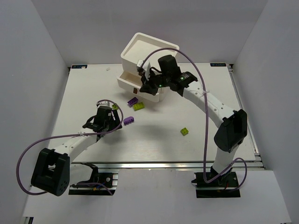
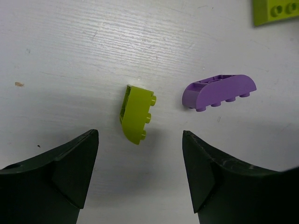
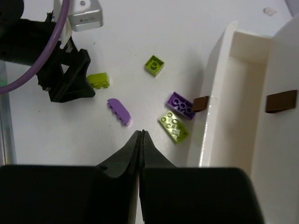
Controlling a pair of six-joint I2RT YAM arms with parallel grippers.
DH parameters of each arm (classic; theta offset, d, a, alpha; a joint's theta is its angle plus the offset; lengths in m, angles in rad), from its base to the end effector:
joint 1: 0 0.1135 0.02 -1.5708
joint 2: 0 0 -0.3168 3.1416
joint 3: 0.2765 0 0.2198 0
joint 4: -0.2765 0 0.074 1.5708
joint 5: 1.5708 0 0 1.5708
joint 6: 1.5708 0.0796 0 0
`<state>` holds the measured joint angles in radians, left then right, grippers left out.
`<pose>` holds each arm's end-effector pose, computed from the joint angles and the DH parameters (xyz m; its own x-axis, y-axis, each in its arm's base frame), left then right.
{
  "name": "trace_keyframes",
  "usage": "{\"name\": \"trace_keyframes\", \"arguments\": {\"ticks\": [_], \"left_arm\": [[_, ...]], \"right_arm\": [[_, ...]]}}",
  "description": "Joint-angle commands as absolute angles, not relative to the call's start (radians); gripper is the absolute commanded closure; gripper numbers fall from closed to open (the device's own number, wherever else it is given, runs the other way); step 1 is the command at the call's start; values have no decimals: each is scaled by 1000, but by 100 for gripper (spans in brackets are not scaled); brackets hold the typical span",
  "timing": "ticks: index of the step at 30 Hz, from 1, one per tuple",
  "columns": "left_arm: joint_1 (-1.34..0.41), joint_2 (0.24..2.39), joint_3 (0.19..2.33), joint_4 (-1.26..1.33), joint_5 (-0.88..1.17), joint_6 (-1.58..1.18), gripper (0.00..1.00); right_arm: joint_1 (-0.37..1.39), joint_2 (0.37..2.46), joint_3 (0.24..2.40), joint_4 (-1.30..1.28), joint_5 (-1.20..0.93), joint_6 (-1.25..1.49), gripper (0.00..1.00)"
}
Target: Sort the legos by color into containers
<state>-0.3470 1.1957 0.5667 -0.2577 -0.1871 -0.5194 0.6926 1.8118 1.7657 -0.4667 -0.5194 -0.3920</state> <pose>0.1991 -0.0563 0.2144 -0.7437 -0.2497 -0.6202 -0.1676 0.9677 -0.1885 0.3090 0.3077 0.4011 -0.0100 -0.4392 -0.8983 -0.9641 0.2425 -0.1078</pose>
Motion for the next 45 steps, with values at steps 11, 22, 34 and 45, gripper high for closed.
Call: {"name": "trace_keyframes", "arguments": {"ticks": [11, 22, 34, 45], "left_arm": [[-350, 1195, 528, -192, -167, -491, 18], [-350, 1396, 617, -147, -215, -450, 34], [-359, 1257, 781, -265, -172, -382, 96], [-347, 1346, 1061, -29, 34, -530, 97]], "right_arm": [[634, 1805, 1779, -506, -566, -421, 57], [623, 1784, 1746, -545, -630, -468, 31], [552, 1697, 1622, -597, -557, -471, 31], [456, 1574, 1390, -581, -511, -448, 34]]}}
